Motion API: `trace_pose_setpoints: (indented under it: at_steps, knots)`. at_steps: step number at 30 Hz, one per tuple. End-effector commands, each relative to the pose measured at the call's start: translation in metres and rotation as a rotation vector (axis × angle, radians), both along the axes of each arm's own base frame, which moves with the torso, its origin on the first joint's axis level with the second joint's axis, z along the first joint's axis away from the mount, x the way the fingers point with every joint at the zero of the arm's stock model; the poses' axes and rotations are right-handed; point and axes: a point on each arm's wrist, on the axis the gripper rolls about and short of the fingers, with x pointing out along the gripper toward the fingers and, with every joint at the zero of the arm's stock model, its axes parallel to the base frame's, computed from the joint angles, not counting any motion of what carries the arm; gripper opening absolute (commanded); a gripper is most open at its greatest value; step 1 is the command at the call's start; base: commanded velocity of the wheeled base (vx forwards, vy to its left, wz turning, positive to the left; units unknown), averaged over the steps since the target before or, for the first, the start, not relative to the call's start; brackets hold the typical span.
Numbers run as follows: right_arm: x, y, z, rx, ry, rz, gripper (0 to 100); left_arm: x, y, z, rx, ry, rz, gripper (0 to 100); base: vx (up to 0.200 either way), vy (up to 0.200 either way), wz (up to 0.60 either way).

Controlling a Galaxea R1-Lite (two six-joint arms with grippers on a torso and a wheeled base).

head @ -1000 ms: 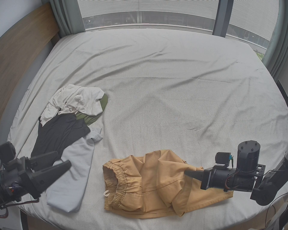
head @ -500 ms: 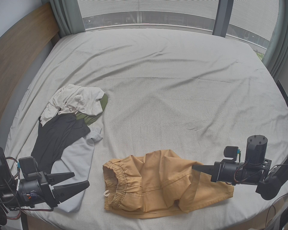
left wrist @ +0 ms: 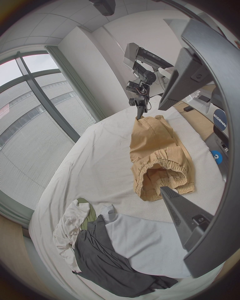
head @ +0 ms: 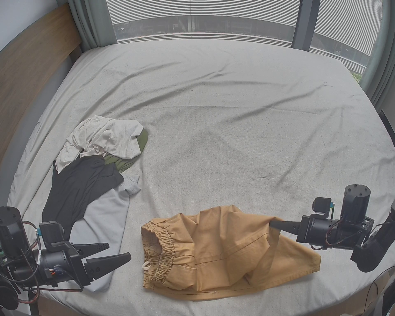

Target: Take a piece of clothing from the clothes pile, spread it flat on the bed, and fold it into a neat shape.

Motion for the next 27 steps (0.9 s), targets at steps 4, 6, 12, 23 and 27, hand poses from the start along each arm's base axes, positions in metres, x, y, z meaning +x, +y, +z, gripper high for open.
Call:
trace_pose_setpoints:
  at_steps: [4, 6, 12, 23, 27]
  knots:
    - [0.008, 0.001, -0.03, 0.026, 0.071, 0.019, 0, 0.008, -0.003, -0.019, 0.015, 0.035, 0.0, 100, 0.0, 0.0, 0.0]
    - [0.008, 0.001, -0.033, 0.042, 0.07, 0.028, 100, 0.008, -0.003, -0.02, 0.01, 0.024, 0.002, 100, 0.0, 0.0, 0.0]
    - [0.008, 0.003, -0.042, 0.067, 0.085, 0.036, 100, 0.009, -0.003, -0.023, 0.011, 0.027, 0.002, 100, 0.0, 0.0, 0.0]
    - [-0.002, 0.011, -0.047, 0.067, 0.133, 0.108, 100, 0.009, -0.003, -0.021, 0.008, 0.017, 0.0, 100, 0.0, 0.0, 0.0]
    - [-0.004, 0.013, -0.048, 0.064, 0.138, 0.12, 100, 0.009, -0.003, -0.021, 0.006, 0.016, 0.001, 100, 0.0, 0.0, 0.0]
